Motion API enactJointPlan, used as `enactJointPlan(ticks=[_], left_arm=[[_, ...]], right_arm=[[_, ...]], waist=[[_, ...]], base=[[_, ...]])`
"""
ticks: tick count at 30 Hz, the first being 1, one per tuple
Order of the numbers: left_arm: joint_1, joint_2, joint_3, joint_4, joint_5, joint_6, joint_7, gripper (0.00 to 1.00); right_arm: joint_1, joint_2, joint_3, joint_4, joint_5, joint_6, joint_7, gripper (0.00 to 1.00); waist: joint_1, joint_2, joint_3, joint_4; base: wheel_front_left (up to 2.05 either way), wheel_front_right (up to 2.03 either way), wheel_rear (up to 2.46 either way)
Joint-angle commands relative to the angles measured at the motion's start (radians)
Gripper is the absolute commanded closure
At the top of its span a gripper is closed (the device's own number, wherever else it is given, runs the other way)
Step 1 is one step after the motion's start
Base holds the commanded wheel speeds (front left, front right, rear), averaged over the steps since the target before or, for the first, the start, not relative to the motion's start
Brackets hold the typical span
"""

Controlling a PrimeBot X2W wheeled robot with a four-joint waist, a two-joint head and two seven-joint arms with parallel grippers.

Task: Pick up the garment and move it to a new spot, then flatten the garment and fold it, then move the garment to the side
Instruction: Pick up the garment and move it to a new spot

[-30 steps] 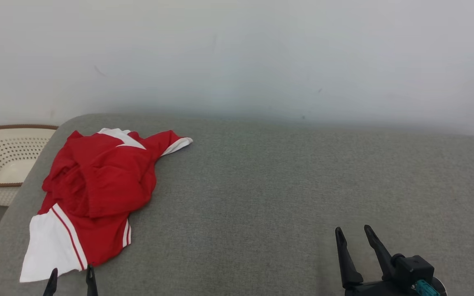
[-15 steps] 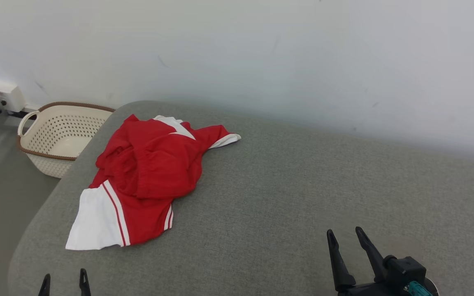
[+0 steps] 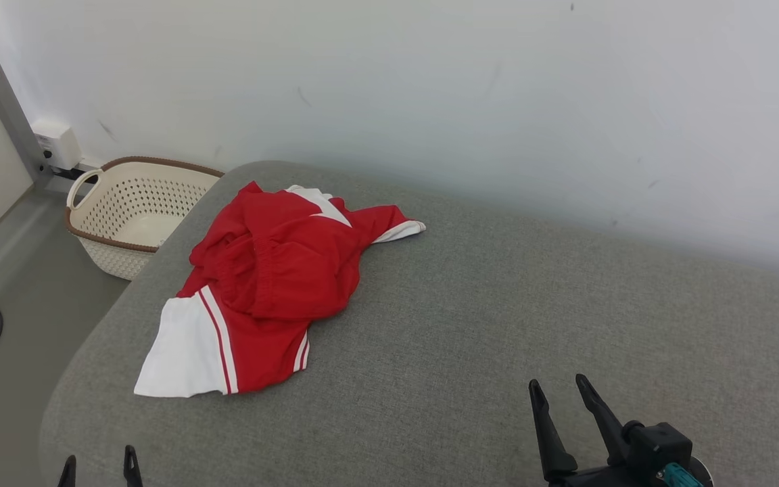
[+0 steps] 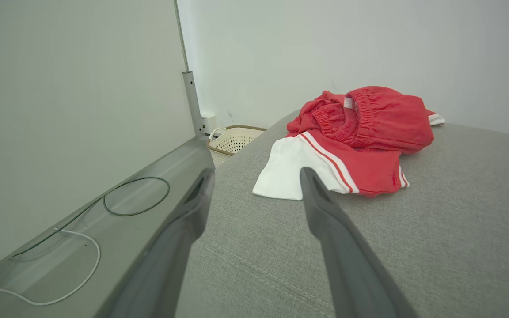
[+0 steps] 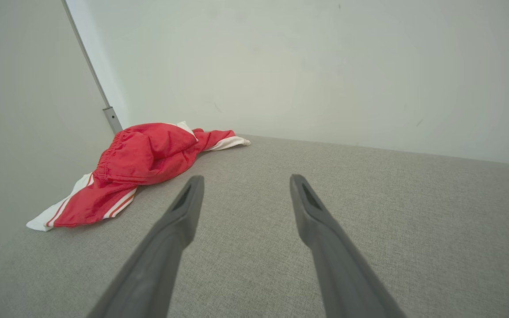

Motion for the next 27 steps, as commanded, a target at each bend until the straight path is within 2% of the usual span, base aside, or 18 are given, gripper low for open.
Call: enactJointPlan(ticks=[1,6,15,22,27], left_arm=[[0.011,0.0,0.003,-0.003,-0.007,0.003,-0.003,0.0],[-0.018,0.001,-0.001,-0.012,-0.022,-0.012,-0.005,0.0],[-0.142,0.056,-0.002,-0.021,-0.047,-0.073,-0.002,0.0],[-0.284,0.099,0.009,0.027,-0.097,-0.142,0.008,0.0],[-0.385,0.134,0.014,0.081,-0.109,-0.168,0.018,0.0]], right_arm=[[-0.004,0.0,0.001,0.003,0.007,0.001,-0.003,0.0],[-0.01,0.001,0.002,0.006,0.012,0.0,-0.003,0.0],[-0.033,-0.009,0.024,0.02,0.037,0.001,-0.003,0.0],[-0.065,-0.024,0.045,0.017,0.05,0.0,-0.003,0.0],[-0.088,-0.027,0.052,0.008,0.052,0.0,-0.003,0.0]], waist=[[0.0001,0.0,0.001,-0.005],[0.0001,0.0,0.006,-0.022],[0.0001,0.0,0.029,-0.084],[0.0001,0.0,0.073,-0.163],[0.0001,0.0,0.111,-0.222]], base=[[0.0,0.0,0.0],[0.0,0.0,0.0],[0.0,0.0,0.0],[0.0,0.0,0.0],[0.0,0.0,0.0]])
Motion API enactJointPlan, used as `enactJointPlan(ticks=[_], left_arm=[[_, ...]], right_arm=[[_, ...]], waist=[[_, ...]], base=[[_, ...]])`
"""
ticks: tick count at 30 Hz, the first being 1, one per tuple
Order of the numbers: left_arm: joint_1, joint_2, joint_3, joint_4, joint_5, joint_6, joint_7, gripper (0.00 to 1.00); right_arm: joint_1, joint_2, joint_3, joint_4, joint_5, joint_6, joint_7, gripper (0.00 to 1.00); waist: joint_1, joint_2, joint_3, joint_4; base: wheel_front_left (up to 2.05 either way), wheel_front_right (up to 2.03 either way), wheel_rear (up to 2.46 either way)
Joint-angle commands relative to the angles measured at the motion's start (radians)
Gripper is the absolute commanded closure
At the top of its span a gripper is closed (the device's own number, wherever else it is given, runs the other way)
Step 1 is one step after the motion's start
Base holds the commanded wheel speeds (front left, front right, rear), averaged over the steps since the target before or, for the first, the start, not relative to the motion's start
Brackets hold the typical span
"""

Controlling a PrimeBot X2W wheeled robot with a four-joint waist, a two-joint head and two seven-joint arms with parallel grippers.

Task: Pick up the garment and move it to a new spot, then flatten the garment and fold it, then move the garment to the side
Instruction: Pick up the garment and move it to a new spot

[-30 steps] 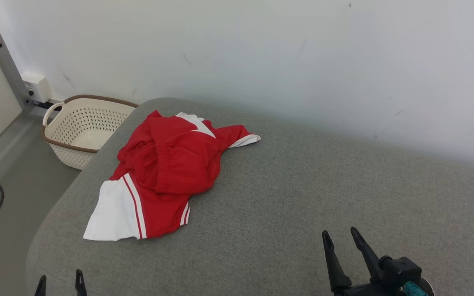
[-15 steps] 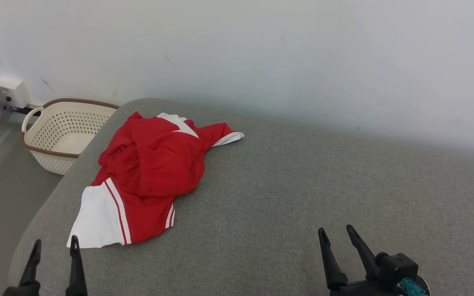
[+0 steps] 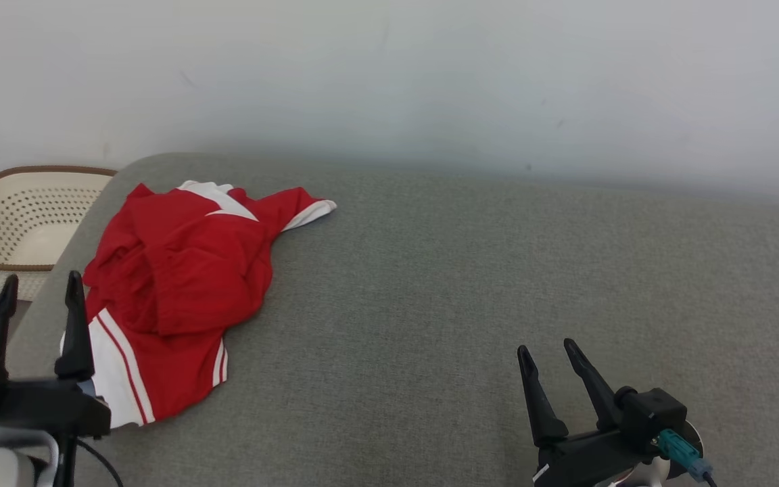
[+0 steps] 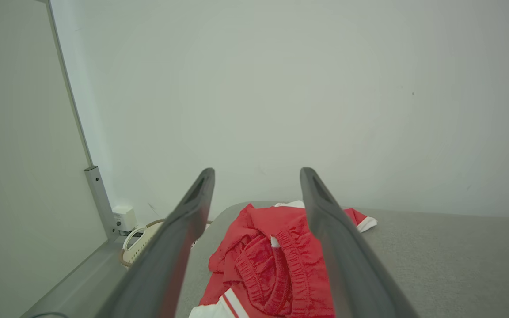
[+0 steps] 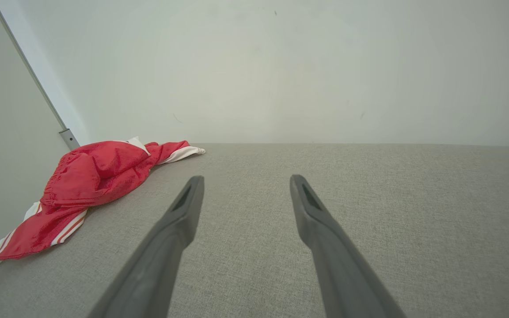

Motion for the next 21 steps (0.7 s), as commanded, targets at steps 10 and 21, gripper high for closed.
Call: enactJointPlan(ticks=[10,21], left_arm=[[-0.227,0.061,0.014,0.144,-0.055,-0.053,0.083,0.0],[-0.386,0.128,0.014,0.404,-0.079,-0.1,0.14,0.0]], right_arm=[[-0.046,-0.011,-0.015,-0.025,0.006,0.001,-0.003,0.0],[-0.073,-0.015,-0.033,-0.052,0.0,0.001,-0.003,0.0]], waist=[[0.0,-0.0001,0.115,-0.129],[0.0,-0.0001,0.171,-0.199]], base=[[0.0,0.0,0.0],[0.0,0.0,0.0]])
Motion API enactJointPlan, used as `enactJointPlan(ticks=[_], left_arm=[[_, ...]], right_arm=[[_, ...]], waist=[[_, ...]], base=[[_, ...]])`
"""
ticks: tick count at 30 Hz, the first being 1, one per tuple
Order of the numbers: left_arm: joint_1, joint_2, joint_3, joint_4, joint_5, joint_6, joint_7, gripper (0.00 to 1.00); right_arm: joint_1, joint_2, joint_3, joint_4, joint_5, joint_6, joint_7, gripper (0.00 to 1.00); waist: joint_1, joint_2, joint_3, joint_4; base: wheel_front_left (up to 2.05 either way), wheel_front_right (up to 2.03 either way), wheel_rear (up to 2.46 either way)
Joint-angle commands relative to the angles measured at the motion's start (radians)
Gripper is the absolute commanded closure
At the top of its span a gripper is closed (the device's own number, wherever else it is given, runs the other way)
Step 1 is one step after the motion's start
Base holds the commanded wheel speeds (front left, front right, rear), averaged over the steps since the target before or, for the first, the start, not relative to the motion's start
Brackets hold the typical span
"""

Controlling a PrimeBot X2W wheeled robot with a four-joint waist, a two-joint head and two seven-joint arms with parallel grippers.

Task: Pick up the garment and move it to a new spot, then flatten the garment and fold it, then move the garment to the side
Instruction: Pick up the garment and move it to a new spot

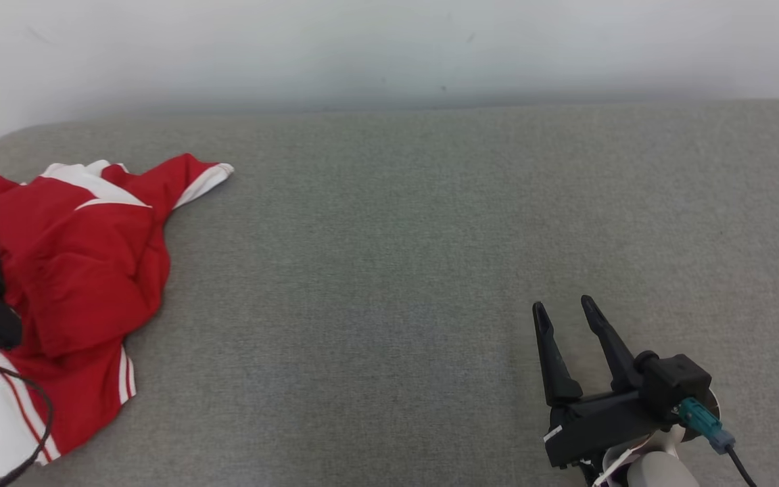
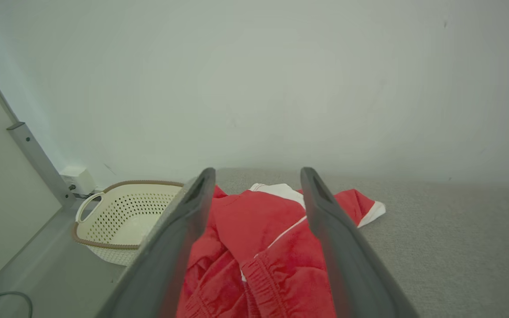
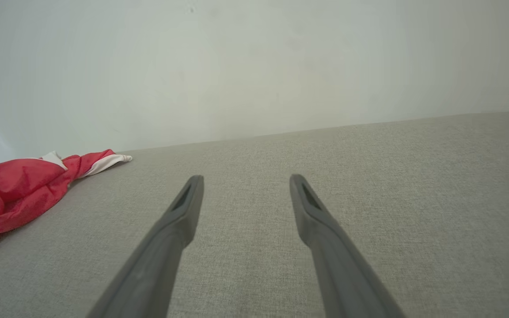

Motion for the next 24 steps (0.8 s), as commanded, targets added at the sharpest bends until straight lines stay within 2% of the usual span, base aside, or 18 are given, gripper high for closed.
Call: enactJointPlan(ticks=[1,15,24], left_arm=[[-0.025,0.007,0.0,0.035,-0.015,-0.016,0.009,0.0],[-0.144,0.051,-0.066,0.317,-0.033,-0.071,0.092,0.0],[-0.182,0.08,-0.128,0.409,-0.065,-0.087,0.227,0.0]], right_arm=[[-0.014,-0.007,0.0,-0.004,-0.003,0.001,-0.003,0.0],[-0.032,-0.004,-0.008,-0.015,-0.003,0.001,-0.003,0.0],[-0.039,0.0,-0.006,-0.01,0.006,0.001,-0.003,0.0]], waist=[[-0.0003,-0.0001,0.028,-0.027],[-0.0003,-0.0001,0.06,-0.079],[-0.0003,-0.0001,0.072,-0.109]], base=[[0.0,0.0,0.0],[0.0,0.0,0.0],[0.0,0.0,0.0]])
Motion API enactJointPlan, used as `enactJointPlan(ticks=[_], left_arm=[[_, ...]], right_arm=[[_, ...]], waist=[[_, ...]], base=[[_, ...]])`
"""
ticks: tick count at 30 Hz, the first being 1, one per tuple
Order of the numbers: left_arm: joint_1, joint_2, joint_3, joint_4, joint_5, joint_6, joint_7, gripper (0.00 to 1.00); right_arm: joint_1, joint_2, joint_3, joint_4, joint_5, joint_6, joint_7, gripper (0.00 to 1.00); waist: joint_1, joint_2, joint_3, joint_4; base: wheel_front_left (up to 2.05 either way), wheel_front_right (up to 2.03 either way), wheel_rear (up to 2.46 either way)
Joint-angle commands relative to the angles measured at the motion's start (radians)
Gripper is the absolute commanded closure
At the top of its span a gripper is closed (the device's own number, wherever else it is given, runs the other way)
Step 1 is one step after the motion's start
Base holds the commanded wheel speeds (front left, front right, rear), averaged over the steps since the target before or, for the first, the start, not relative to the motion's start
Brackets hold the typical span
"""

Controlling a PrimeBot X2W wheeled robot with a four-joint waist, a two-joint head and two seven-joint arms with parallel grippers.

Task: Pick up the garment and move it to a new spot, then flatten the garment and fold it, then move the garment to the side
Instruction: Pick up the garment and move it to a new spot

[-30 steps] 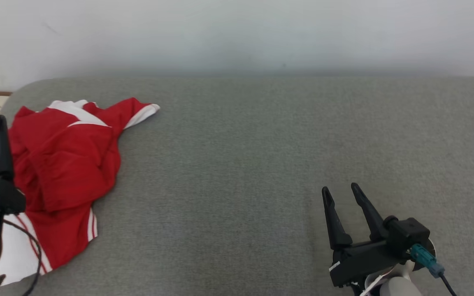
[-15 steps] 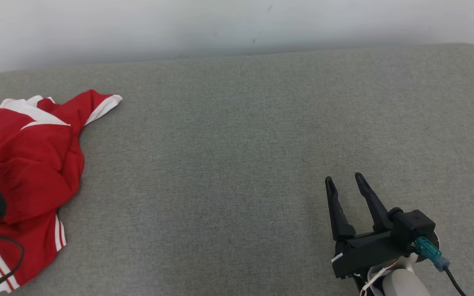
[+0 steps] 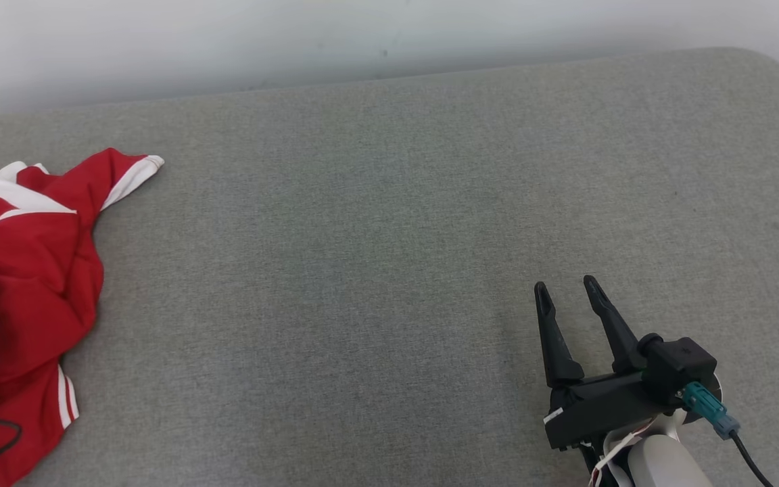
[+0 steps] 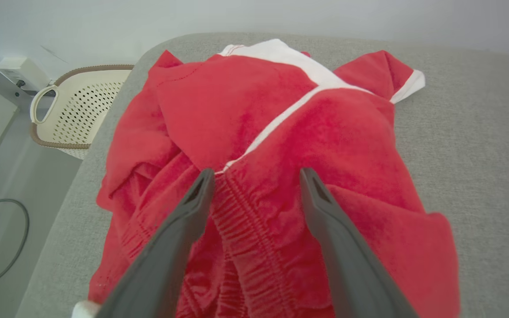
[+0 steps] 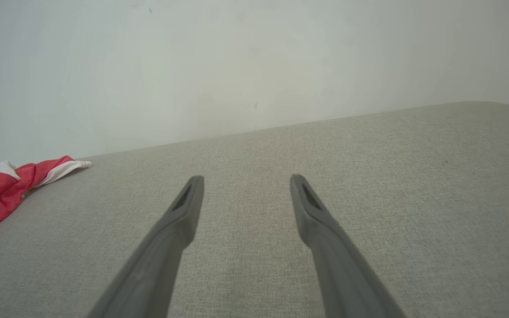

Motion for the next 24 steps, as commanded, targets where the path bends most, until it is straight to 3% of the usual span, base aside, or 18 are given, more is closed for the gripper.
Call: enactJointPlan(ticks=[1,7,8,9,10,24], left_arm=[[-0.011,0.007,-0.013,0.016,-0.015,-0.001,0.024,0.0],[-0.008,0.025,-0.059,0.032,-0.048,-0.002,0.054,0.0],[-0.009,0.027,-0.065,0.034,-0.052,-0.003,0.055,0.54],[-0.01,0.028,-0.071,0.035,-0.056,-0.003,0.056,0.95],[-0.011,0.028,-0.077,0.037,-0.055,-0.003,0.059,1.0],[-0.073,0.043,-0.138,-0.018,-0.026,-0.003,-0.119,1.0]], right_arm=[[-0.002,-0.001,-0.001,0.0,0.005,0.001,-0.003,0.0],[-0.005,-0.003,-0.006,-0.001,0.004,0.001,-0.003,0.0],[-0.004,-0.004,-0.007,-0.001,0.003,0.001,-0.003,0.0],[-0.004,-0.004,-0.007,-0.001,0.003,0.001,-0.003,0.0],[-0.003,-0.004,-0.008,-0.001,0.003,0.001,-0.003,0.0],[0.01,0.007,-0.013,0.021,0.001,0.001,-0.003,0.0]], waist=[[0.0,-0.0001,0.005,-0.009],[0.0,-0.0001,0.012,-0.023],[0.0,-0.0001,0.013,-0.024],[0.0,-0.0001,0.013,-0.024],[0.0,-0.0001,0.013,-0.023],[0.0,-0.0001,-0.043,0.008]], base=[[0.0,0.0,0.0],[0.0,0.0,0.0],[0.0,0.0,0.0],[0.0,0.0,0.0],[0.0,0.0,0.0],[0.0,0.0,0.0]])
